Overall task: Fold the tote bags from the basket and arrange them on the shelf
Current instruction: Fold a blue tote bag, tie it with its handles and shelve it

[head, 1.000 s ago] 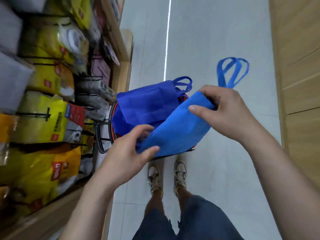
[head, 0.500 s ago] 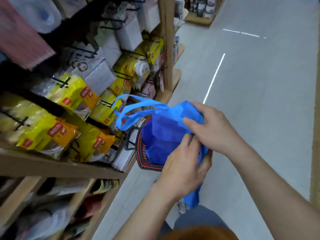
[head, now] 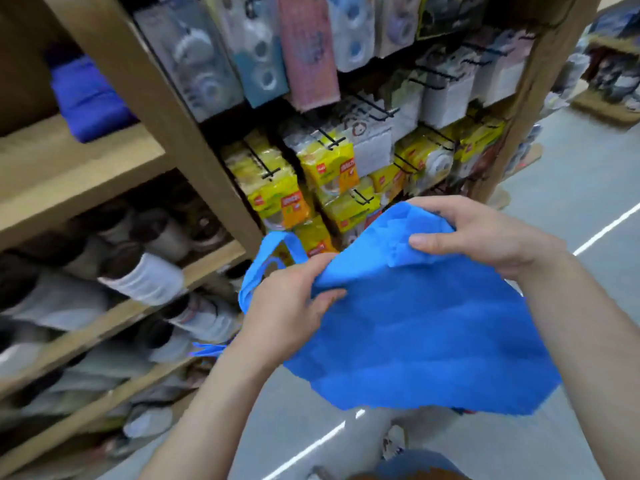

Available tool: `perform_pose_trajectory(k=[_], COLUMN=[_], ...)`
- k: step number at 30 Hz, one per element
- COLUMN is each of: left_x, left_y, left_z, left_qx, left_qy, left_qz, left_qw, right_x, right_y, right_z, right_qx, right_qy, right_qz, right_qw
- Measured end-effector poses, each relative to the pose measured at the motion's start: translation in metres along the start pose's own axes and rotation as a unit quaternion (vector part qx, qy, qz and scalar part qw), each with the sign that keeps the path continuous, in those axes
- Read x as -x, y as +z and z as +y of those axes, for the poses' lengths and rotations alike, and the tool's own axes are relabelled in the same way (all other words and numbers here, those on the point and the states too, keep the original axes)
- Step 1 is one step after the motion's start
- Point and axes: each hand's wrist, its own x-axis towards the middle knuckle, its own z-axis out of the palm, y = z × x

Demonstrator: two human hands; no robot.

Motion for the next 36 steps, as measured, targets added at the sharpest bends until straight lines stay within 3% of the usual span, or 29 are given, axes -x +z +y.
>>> perform_pose_trajectory(k=[2,5,7,10,12,13,14,17,22,26,28,32,36], left_x=[0.021,0.060,0.090,0.142,0.178,0.196,0.213,0.263,0.342,0.388,0.400,0.405,0.401], left_y=[-0.022,-0.054,-0.078,-0.115,-0.139,-0.149,-0.159,-0.184,-0.227,-0.256,-0.267,-0.294,-0.336], left_z=[-0.015,-0.043,-0.064,-0.090,-0.102,-0.108,-0.112,-0.128,-0.175,-0.227,-0.251,-0.278,-0.301], left_qx=[-0.023,-0.040,-0.035,-0.012,0.003,0.023,0.050,0.055,-0.150,-0.338,-0.302,-0.105,-0.050], left_qy=[-0.016,-0.076,-0.117,-0.180,-0.200,-0.197,-0.194,-0.196,-0.171,-0.202,-0.240,-0.272,-0.281], left_qz=[0.042,0.043,0.036,0.024,0.026,0.036,0.047,0.099,0.232,0.323,0.366,0.386,0.391], left_qw=[0.999,0.995,0.992,0.983,0.980,0.979,0.979,0.974,0.946,0.861,0.847,0.875,0.875], right_x=[-0.019,-0.039,-0.047,-0.053,-0.058,-0.062,-0.066,-0.077,-0.104,-0.139,-0.154,-0.187,-0.234], right_y=[0.027,0.081,0.127,0.204,0.256,0.282,0.306,0.369,0.427,0.449,0.460,0.487,0.516], right_z=[-0.009,-0.033,-0.056,-0.080,-0.088,-0.092,-0.094,-0.096,-0.116,-0.148,-0.167,-0.190,-0.205], right_qx=[0.042,0.243,0.353,0.566,0.672,0.693,0.688,0.604,0.474,0.489,0.478,0.457,0.467], right_qy=[-0.006,-0.102,-0.140,-0.103,-0.140,-0.172,-0.194,-0.227,-0.275,-0.258,-0.235,-0.215,-0.308], right_qz=[-0.001,0.033,-0.046,-0.150,-0.140,-0.132,-0.133,-0.180,-0.216,-0.237,-0.260,-0.297,-0.200], right_qw=[0.999,0.964,0.924,0.804,0.713,0.688,0.687,0.743,0.808,0.799,0.805,0.811,0.804])
